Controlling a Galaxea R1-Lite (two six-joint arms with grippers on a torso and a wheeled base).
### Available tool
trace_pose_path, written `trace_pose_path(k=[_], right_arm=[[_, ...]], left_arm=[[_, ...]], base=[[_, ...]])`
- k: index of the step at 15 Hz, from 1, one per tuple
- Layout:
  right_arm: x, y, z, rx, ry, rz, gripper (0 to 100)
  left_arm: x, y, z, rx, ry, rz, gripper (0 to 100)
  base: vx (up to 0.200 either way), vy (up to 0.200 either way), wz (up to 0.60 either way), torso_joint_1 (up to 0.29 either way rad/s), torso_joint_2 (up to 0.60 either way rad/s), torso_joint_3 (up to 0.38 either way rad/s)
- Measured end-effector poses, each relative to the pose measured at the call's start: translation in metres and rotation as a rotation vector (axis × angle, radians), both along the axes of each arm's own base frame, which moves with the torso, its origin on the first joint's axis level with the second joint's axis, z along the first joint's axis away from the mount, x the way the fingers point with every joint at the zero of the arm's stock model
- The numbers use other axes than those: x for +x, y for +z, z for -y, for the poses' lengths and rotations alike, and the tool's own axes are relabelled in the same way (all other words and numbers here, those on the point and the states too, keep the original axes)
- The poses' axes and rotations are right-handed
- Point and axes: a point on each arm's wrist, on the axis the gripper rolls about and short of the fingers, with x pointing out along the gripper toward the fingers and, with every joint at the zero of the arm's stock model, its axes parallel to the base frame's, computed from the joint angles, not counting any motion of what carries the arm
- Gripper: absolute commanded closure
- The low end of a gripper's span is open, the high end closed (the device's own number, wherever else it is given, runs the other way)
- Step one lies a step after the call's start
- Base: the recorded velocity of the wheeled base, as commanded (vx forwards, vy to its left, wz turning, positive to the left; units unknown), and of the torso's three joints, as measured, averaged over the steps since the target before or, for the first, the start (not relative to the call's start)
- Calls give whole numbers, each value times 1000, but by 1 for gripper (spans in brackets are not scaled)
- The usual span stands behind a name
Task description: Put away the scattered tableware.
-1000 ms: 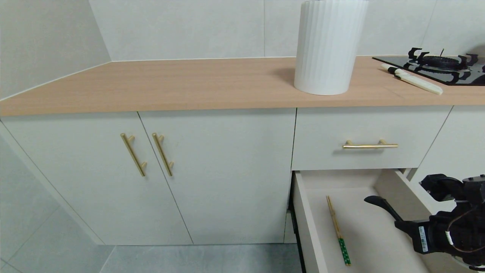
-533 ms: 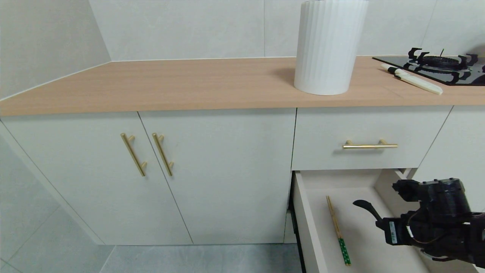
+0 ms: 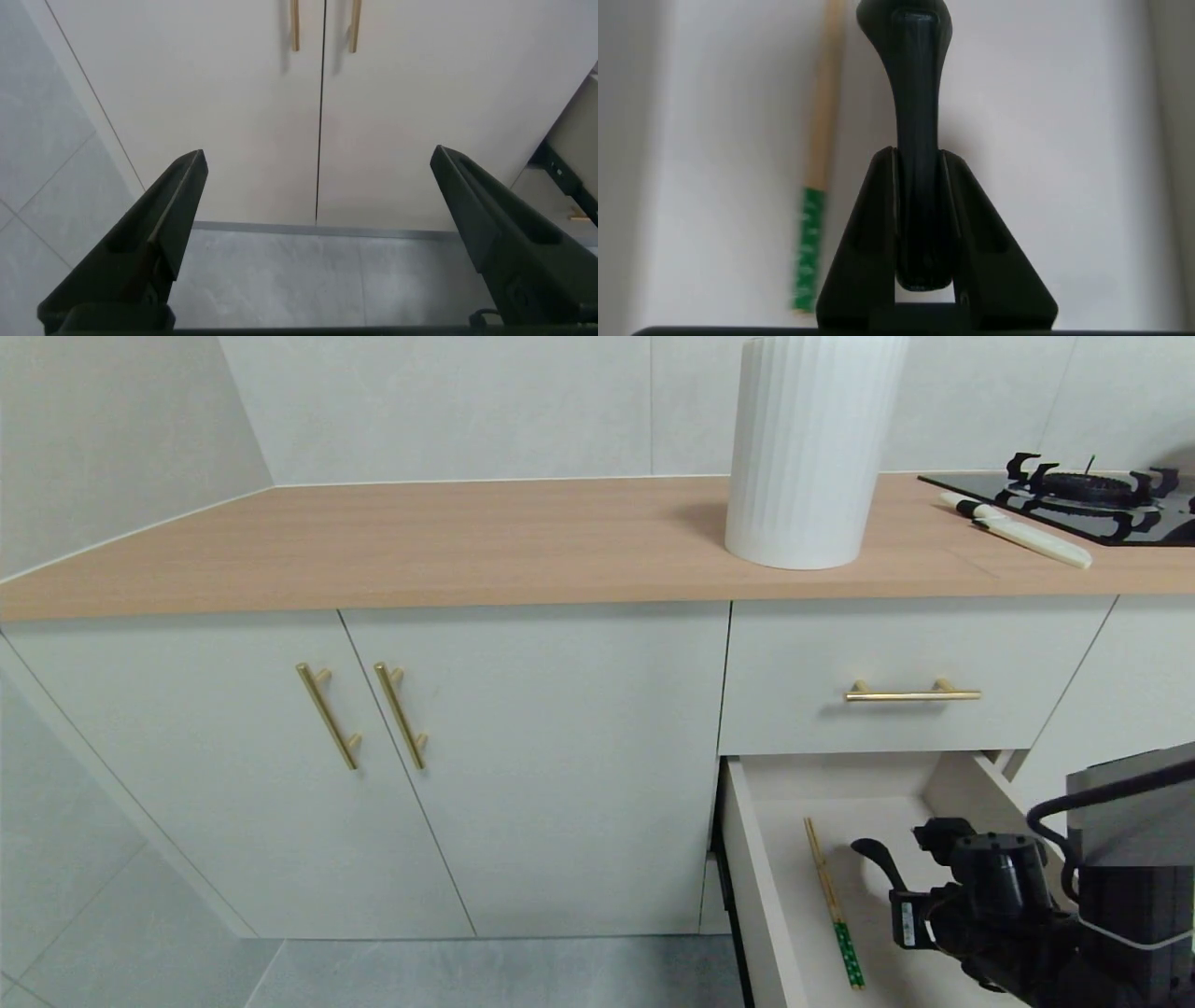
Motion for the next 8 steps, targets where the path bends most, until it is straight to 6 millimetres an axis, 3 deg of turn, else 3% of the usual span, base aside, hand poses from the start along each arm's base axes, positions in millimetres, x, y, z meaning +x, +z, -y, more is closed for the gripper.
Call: trace_pose_path(k=[3,8], right_arm=[[-1,-21,2,-49,-16,-29,100],[-2,-31,4,-58,-22,-63,100]], left_arm=[[0,0,0,0,0,0,0],[0,0,0,0,0,1,0]], base=[[0,0,0,0,0,0],[0,0,0,0,0,0]])
